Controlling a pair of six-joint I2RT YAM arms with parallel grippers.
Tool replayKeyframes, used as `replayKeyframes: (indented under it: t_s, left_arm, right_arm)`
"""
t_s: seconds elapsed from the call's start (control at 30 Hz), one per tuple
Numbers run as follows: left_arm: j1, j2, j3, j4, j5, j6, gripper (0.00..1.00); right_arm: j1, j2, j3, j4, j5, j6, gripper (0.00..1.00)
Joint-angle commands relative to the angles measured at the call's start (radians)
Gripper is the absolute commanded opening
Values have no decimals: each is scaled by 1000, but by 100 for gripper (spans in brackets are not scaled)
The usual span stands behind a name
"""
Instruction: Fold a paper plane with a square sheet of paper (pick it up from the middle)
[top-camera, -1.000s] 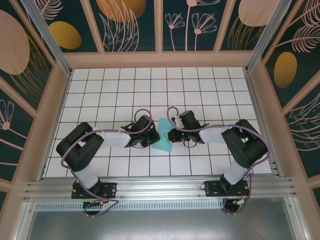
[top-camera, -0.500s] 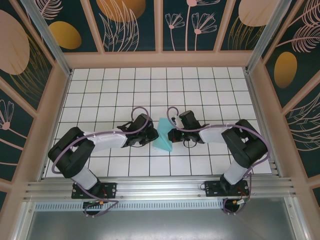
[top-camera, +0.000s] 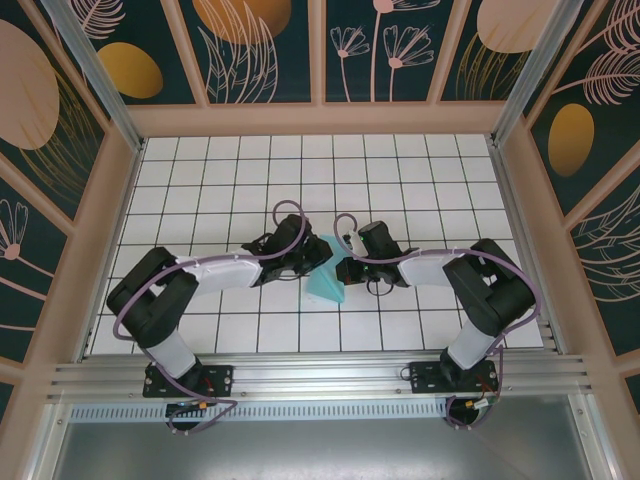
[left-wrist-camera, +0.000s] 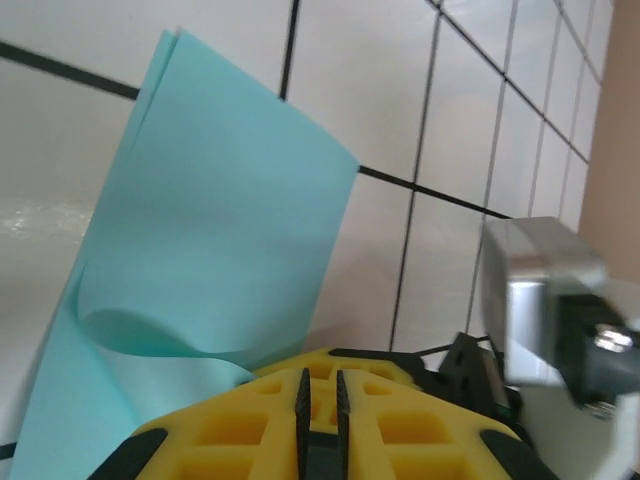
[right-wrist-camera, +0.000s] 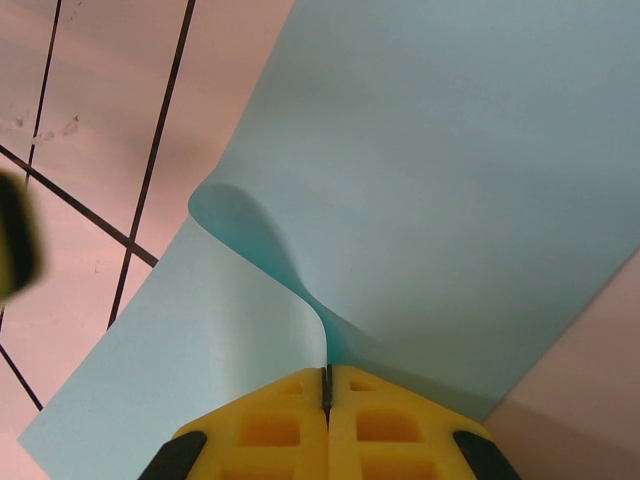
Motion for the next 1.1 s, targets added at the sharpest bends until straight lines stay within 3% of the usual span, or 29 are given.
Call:
replayKeyframes:
  t_s: [0.0,0.77,1.07]
  left_arm:
    - [-1,60,15,28,28,-40,19]
    - [-1,145,-45,-38,-9,-6,17]
    - [-2,150,-46,-62,-15,14,16]
  right_arm:
    - [-6,17,-17,-23,47,9,2]
    - [-7,15,-13,-10,30,27,6]
    - [-8,-83,32,-97,67,58,23]
